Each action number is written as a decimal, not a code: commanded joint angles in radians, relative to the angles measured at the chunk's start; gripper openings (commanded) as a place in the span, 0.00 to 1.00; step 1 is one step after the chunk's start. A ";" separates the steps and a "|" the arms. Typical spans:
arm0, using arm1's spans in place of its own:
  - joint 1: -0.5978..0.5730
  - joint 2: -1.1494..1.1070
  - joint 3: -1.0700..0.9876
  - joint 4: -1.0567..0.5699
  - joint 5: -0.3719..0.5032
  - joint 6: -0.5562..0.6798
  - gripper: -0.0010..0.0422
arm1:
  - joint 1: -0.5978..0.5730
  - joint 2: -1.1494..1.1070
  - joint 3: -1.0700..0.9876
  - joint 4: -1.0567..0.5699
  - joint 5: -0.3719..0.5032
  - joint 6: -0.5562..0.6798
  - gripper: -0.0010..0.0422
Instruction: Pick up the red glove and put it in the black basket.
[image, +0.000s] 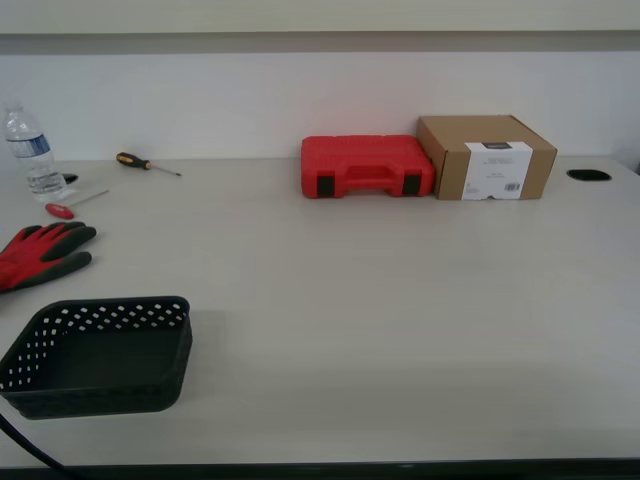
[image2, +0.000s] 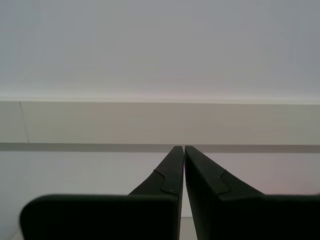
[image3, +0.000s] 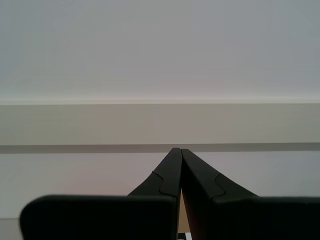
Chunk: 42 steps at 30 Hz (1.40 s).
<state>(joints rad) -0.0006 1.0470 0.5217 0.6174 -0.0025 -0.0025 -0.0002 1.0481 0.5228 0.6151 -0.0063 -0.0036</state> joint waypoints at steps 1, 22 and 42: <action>0.001 0.000 0.002 0.003 0.000 0.003 0.02 | 0.000 0.000 0.001 0.003 0.000 0.001 0.02; 0.000 0.000 0.002 0.003 0.000 0.003 0.02 | 0.000 0.000 0.001 0.003 0.000 0.001 0.02; 0.001 0.000 0.002 0.003 0.000 0.003 0.02 | 0.002 0.029 -0.026 -0.308 -0.160 0.067 0.02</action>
<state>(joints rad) -0.0006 1.0470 0.5217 0.6174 -0.0025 -0.0029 0.0006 1.0771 0.5037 0.3042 -0.1413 0.0563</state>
